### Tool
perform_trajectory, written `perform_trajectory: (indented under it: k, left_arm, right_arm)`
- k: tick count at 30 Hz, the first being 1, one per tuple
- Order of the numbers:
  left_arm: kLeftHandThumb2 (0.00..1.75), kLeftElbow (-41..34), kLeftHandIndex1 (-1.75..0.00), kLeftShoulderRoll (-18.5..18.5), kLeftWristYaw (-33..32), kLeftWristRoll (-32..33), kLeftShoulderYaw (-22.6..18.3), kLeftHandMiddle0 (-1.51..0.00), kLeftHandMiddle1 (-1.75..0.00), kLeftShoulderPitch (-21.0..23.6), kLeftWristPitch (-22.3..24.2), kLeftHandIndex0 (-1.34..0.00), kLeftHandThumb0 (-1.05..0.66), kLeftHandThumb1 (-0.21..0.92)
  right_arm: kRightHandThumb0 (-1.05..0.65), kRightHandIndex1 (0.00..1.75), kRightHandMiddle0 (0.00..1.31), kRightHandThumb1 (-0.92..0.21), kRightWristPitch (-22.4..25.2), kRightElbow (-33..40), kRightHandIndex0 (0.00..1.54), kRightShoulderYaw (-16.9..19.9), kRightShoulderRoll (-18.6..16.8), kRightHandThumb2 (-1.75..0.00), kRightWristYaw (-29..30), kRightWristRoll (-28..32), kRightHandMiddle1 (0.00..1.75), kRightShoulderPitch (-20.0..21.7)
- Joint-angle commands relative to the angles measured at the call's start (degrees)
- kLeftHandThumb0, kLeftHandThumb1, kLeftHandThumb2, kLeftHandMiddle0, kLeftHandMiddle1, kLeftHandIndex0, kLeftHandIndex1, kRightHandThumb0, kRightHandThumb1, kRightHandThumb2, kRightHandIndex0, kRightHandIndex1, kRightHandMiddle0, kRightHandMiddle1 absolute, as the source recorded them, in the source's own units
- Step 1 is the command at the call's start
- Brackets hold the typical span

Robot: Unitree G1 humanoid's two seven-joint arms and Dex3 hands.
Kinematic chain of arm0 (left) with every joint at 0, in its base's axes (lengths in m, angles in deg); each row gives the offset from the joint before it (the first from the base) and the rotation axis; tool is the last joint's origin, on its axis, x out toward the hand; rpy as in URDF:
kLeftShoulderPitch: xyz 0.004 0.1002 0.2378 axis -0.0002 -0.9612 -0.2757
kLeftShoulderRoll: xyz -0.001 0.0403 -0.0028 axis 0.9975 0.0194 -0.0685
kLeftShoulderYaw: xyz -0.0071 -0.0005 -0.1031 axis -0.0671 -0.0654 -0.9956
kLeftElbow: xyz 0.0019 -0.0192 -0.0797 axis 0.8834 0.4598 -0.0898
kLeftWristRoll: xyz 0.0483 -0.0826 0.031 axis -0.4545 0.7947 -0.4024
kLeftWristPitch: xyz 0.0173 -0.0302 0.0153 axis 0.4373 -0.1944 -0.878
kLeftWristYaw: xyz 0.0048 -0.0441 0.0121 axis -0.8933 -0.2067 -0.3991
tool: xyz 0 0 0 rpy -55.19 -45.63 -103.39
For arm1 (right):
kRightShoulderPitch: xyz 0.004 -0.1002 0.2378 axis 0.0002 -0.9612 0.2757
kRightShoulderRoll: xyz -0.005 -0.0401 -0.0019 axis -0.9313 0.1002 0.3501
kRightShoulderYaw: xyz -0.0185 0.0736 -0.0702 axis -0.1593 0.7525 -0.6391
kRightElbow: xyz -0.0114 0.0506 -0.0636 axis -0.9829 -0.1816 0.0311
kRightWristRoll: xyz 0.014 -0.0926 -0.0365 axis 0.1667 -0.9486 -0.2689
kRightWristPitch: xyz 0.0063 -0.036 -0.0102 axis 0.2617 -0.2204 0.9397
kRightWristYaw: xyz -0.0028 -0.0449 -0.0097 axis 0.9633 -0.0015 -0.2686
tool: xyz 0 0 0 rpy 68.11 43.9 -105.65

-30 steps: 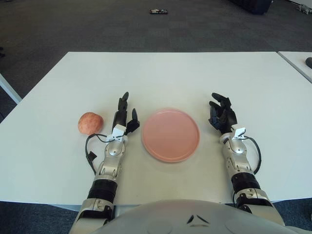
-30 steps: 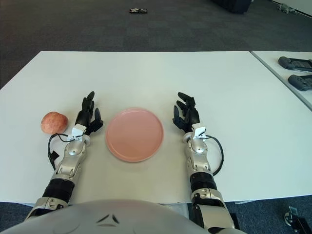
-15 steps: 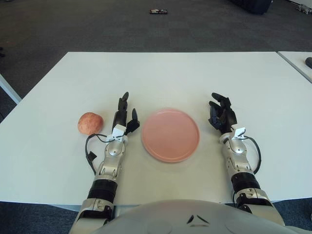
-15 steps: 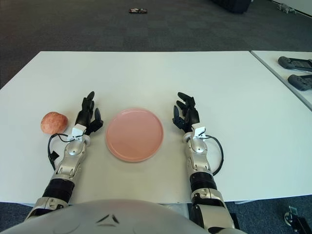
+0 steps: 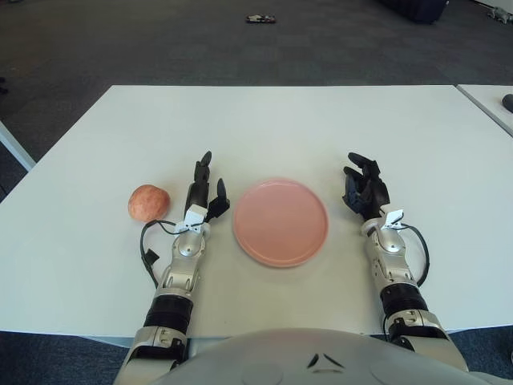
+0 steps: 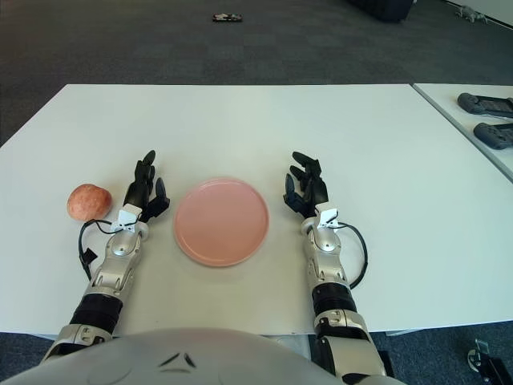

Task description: Put the apple into the plate.

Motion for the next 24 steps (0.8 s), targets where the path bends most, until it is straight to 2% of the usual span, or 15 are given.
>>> perform_trajectory:
  k: [1, 7, 13, 20, 24]
  left_arm:
    - [0.95, -0.04, -0.31, 0.16, 0.35, 0.41, -0.04, -0.14, -0.05, 0.82, -0.16, 0.0, -0.77, 0.92]
    - [0.93, -1.21, -0.31, 1.21, -1.14, -0.88, -0.72, -0.14, -0.05, 2.49, -1.1, 0.0, -0.77, 0.92]
    - [0.92, -0.17, -0.32, 3.49, -9.09, -9.5, 0.07, -0.14, -0.05, 4.57, -7.33, 0.0, -0.79, 0.92]
    - [0.91, 3.18, -0.2, 8.95, -20.97, -21.18, 1.13, -0.1, -0.03, 8.43, -14.88, 0.0, -0.8, 0.92]
    - [0.89, 1.6, -0.12, 13.48, -23.61, -25.69, 0.35, -0.07, -0.01, 9.95, -14.81, 0.0, -0.81, 0.92]
  right_arm:
    - [-0.52, 0.76, 0.0, -0.81, 2.88, -2.0, 0.25, -0.11, 0.06, -0.8, -0.11, -0.16, 0.85, -1.53]
    - [-0.51, 0.76, 0.0, -0.81, 3.04, -2.13, 0.26, -0.16, 0.02, -0.79, -0.09, -0.17, 0.86, -1.36]
    - [-0.5, 0.77, 0.0, -0.8, 3.01, -2.18, 0.27, -0.2, -0.1, -0.8, -0.07, -0.11, 0.87, -1.28]
    - [-0.51, 0.76, 0.0, -0.81, 3.25, -2.34, 0.26, -0.21, -0.04, -0.8, -0.34, 0.06, 0.82, -1.2]
    - [-0.51, 0.75, 0.0, -0.81, 3.32, -2.41, 0.26, -0.26, -0.02, -0.8, -0.25, -0.08, 0.82, -1.14]
